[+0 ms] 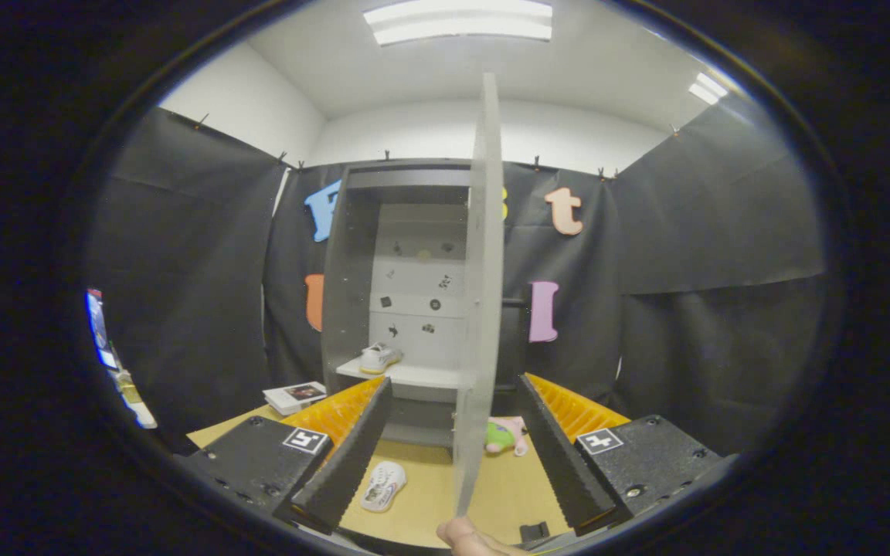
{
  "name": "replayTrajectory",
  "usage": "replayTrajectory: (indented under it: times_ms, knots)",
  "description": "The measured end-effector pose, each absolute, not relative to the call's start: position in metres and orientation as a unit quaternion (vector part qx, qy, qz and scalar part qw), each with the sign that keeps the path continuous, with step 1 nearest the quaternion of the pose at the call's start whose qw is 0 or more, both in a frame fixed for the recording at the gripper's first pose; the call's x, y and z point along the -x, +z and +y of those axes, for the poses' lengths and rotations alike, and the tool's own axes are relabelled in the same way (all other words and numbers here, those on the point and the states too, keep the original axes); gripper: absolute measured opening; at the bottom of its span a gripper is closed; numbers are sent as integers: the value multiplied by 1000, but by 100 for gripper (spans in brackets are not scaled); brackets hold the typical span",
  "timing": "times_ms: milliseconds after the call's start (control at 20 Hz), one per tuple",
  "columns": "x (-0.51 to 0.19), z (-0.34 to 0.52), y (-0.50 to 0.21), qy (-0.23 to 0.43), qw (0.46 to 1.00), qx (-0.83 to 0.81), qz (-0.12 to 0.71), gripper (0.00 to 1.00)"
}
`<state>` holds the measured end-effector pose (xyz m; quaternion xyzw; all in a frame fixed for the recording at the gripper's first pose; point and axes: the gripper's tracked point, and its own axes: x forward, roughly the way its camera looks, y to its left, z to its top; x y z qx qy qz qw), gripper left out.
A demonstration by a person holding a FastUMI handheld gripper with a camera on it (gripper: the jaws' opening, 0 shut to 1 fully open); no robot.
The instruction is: Open the shoe cabinet door, grab the shoes and put them into the shoe cabinet, then close the shoe cabinet door.
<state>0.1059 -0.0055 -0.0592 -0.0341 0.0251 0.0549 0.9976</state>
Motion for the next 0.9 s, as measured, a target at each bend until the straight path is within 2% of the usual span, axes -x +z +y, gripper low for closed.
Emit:
replayTrajectory:
  times_ms: [350, 600, 900]
  knots:
    - [-95, 85, -133, 133, 987, 11, 85, 100]
    - [-150, 115, -210, 117, 988, -6, 101, 100]
    - [-230, 135, -368, 75, 977, -20, 200, 100]
